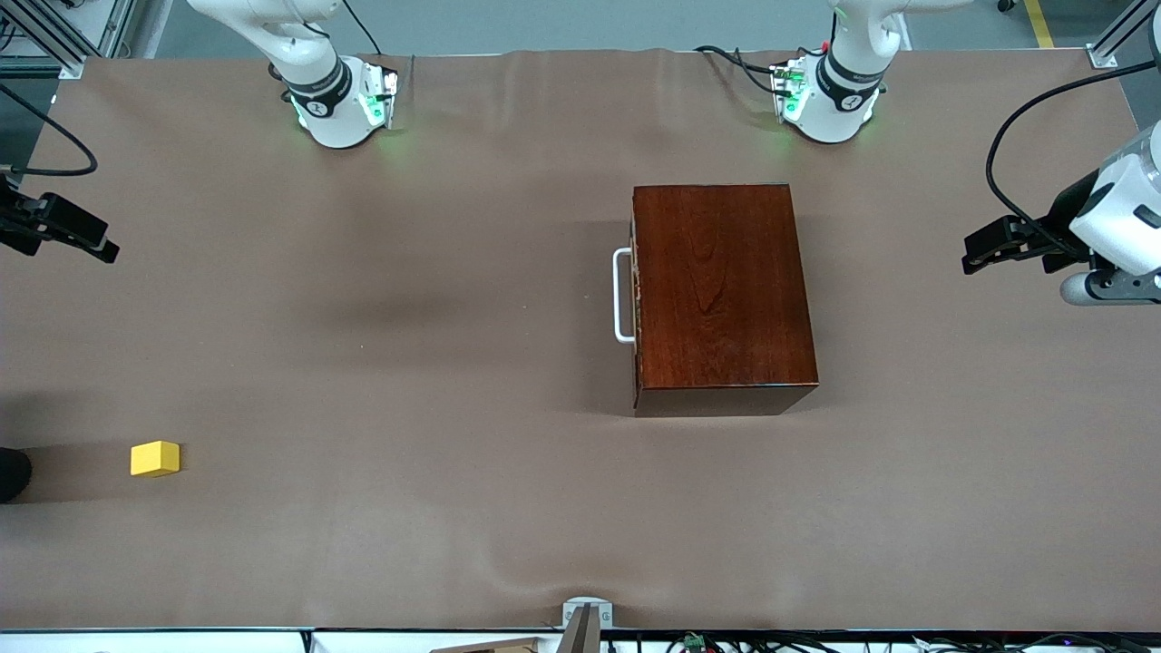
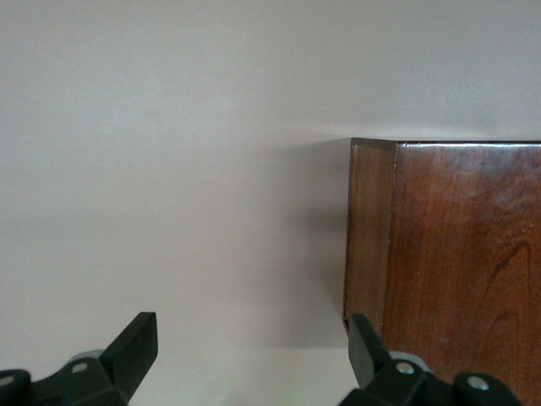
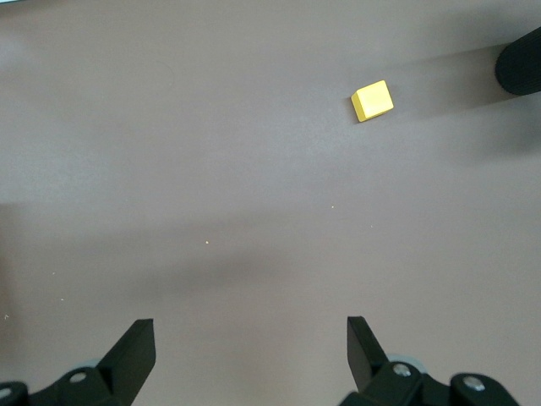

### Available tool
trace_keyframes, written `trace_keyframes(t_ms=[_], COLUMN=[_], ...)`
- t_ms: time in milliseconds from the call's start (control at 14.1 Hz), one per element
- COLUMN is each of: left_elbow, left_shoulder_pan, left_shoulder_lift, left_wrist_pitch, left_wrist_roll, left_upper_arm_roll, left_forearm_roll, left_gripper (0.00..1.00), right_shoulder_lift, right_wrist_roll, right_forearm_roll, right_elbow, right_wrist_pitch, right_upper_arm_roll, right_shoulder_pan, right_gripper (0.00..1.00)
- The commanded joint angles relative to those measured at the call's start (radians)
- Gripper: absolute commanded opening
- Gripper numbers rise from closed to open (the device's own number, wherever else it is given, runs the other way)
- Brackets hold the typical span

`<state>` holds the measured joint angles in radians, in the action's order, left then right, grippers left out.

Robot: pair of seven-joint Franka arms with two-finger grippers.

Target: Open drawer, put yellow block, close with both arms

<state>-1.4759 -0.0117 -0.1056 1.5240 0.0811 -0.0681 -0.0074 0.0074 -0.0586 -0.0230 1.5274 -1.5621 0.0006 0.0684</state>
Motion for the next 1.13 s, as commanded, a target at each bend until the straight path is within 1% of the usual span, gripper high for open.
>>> trace_keyframes(t_ms=[0,141,495,848,1061], left_elbow=[-0.036,-0.064,-0.063,-0.057,-0.052], left_shoulder_pan=[0.007,0.007,0.007,-0.007,-0.010], left_shoulder_lift=[0.023,0.041,0.038,0.035,0.033], left_wrist_pitch=[0.021,0.042,0.042,0.036,0.031], left_wrist_roll=[-0.020,-0.020,-0.018,0.081,0.138], left_upper_arm_roll=[-0.007,-0.007,-0.009,-0.010,-0.042], left_forearm_roll=[-0.008,-0.008,-0.009,-0.011,-0.013], left_gripper=[1.00,1.00,1.00,1.00,1.00], right_shoulder_lift=[0.002,0.002,0.002,0.002,0.002], right_wrist_roll=[0.000,0.000,0.000,0.000,0.000], right_forearm_roll=[0.011,0.011,0.011,0.011,0.011], right_elbow=[-0.007,-0.007,-0.007,-0.007,-0.007], right_wrist_pitch=[0.005,0.005,0.005,0.005,0.005], right_upper_arm_roll=[-0.005,-0.005,-0.005,-0.005,-0.005], right_shoulder_pan=[-0.012,-0.012,-0.012,-0.012,-0.012], right_gripper=[1.00,1.00,1.00,1.00,1.00])
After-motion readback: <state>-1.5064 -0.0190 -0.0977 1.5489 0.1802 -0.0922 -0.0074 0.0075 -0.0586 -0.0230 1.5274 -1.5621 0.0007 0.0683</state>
